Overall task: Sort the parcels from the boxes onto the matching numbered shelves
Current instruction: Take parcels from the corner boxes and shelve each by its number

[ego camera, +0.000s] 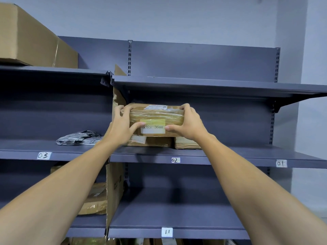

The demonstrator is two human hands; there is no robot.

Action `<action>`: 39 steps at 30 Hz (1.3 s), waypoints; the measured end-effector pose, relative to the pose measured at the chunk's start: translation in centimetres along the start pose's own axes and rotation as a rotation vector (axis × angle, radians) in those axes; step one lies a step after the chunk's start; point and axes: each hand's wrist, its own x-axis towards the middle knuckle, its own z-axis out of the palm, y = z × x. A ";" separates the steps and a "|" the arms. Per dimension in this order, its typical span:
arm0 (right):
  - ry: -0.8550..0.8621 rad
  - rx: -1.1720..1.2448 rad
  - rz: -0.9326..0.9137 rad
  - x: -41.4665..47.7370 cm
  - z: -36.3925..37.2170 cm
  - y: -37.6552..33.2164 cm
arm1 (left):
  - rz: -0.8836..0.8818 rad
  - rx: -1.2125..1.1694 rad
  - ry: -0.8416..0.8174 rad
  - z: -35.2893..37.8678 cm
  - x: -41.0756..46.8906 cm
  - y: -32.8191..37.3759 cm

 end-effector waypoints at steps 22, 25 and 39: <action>0.140 -0.041 -0.075 9.6 6.8 5.4 | 0.013 0.103 0.246 7.1 7.7 -3.6; 0.112 -0.047 -0.055 10.3 7.9 6.0 | 0.071 0.125 0.237 8.2 8.3 -4.6; -0.106 -0.218 0.090 14.9 9.9 6.6 | -0.018 0.234 -0.054 10.1 12.5 -7.9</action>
